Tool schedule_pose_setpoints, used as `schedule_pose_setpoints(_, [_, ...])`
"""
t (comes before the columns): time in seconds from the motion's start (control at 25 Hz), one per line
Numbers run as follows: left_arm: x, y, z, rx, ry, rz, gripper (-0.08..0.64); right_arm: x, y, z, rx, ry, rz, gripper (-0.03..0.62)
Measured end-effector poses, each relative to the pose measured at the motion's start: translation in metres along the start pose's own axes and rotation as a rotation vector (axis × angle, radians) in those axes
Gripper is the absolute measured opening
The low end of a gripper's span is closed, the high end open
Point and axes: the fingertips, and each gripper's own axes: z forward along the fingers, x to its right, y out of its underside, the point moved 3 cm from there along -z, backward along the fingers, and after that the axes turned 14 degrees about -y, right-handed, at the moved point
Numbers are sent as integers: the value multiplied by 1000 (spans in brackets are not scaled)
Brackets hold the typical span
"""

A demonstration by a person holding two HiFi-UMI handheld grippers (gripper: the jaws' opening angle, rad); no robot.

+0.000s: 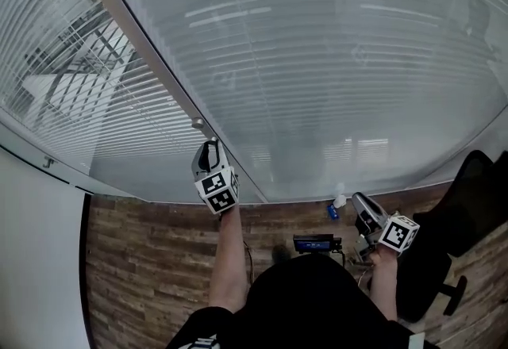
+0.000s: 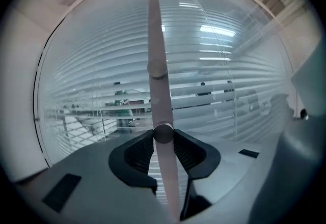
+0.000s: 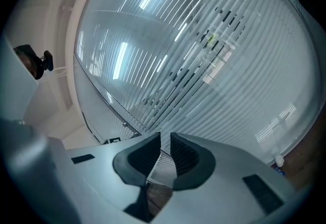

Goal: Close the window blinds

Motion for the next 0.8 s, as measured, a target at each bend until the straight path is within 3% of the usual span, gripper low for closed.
schedule_pose_setpoints(0.2, [5,5,1,52,-89,346,137,5,4,-7,-6,5,6,60])
schedule_pose_setpoints(0.32, [7,9,5,68,-96,416,137,8,7,-7,-3,-6,8,60])
schedule_pose_setpoints(0.44, [4,14,7,27,-53,329,137,11,9,-9,6,-13,21,60])
schedule_pose_setpoints(0.64, [-8,25,-37,-41,47,-27,137,21,21,-23,-21,7,52,60])
schedule_pose_setpoints(0.8, [-11,35,-76,-55,213,-203,137,15,21,-16,-15,-16,69,60])
